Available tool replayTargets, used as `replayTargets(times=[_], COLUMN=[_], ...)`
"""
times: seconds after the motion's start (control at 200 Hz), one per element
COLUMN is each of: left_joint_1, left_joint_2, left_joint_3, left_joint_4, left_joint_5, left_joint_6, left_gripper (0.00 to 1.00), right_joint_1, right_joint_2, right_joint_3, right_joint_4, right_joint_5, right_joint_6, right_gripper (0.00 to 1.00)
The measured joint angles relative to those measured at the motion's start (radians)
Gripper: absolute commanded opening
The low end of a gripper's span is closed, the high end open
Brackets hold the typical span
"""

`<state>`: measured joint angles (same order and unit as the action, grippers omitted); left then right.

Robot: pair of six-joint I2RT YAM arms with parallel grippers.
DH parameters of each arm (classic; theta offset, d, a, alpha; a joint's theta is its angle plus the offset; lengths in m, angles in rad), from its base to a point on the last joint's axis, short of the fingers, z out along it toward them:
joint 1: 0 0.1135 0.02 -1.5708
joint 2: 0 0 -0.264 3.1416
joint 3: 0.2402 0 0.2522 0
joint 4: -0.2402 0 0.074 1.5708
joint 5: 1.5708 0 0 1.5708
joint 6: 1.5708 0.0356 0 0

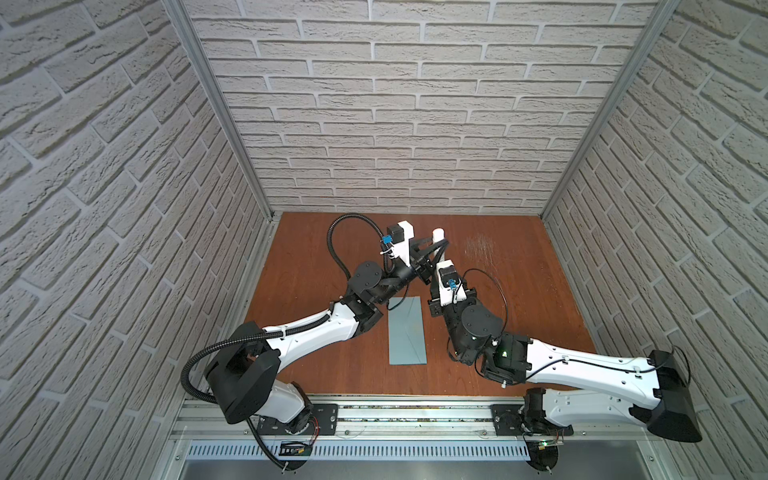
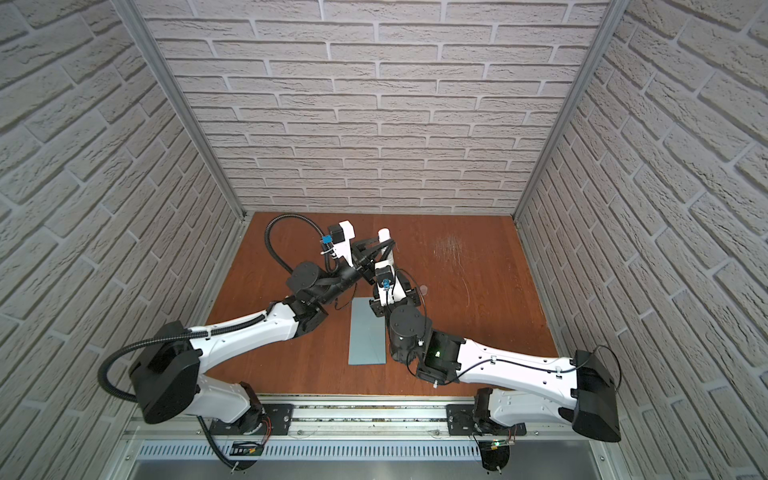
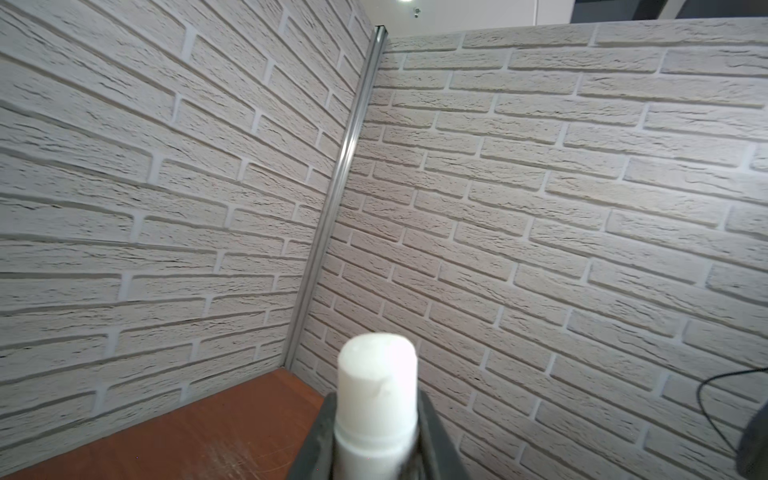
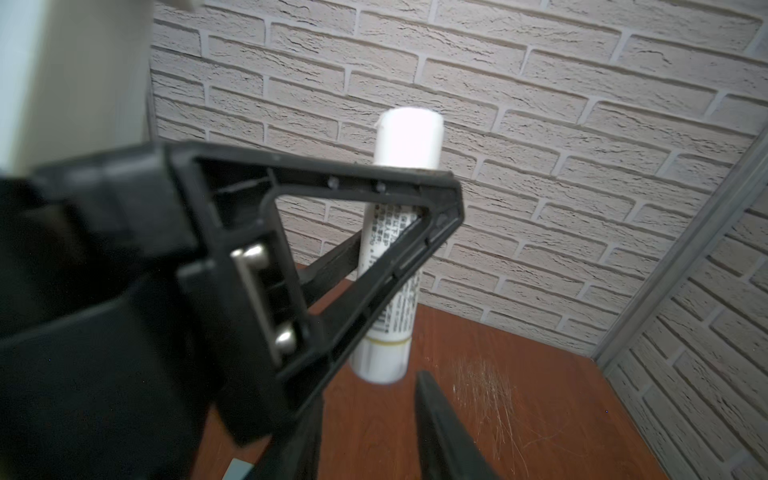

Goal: Place the letter into the envelope and seal it
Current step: 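Open the right gripper and draw it back from the glue stick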

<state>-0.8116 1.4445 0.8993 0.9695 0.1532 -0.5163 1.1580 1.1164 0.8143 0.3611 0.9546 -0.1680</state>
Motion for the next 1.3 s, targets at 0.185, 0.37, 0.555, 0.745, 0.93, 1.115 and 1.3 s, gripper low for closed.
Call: replayTargets(times=[0.185, 0.37, 0.555, 0.745, 0.93, 1.115, 1.3], left_joint_1=[0.085, 0.167, 0.221, 0.228, 0.227, 0.221, 0.212], left_joint_2=[-0.004, -0.016, 0.009, 0.07, 0.076, 0.076, 0.077], left_joint_3=[0.0, -0.001, -0.005, -0.003, 0.001, 0.015, 0.017], left_joint_4=[-0.069, -0.013, 0.174, 0.289, 0.317, 0.337, 0.34], left_joint_5=[0.112, 0.246, 0.36, 0.453, 0.51, 0.541, 0.561], left_joint_6=[-0.026, -0.126, -0.29, -0.417, -0.46, -0.476, -0.485], left_gripper=[0.0, 0.0, 0.0, 0.0, 0.0, 0.0, 0.0], right_joint_1=[-0.153, -0.281, -0.376, -0.487, -0.552, -0.59, -0.599], right_joint_2=[-0.141, -0.224, -0.221, -0.187, -0.126, -0.063, -0.02], right_joint_3=[-0.009, -0.029, -0.068, -0.116, -0.118, -0.118, -0.118], right_joint_4=[-0.137, -0.195, -0.193, -0.103, 0.015, 0.129, 0.22], right_joint_5=[-0.379, -0.675, -0.914, -1.118, -1.258, -1.346, -1.402], right_joint_6=[0.082, 0.121, 0.176, 0.278, 0.359, 0.427, 0.474], right_gripper=[0.54, 0.53, 0.52, 0.52, 0.52, 0.53, 0.53])
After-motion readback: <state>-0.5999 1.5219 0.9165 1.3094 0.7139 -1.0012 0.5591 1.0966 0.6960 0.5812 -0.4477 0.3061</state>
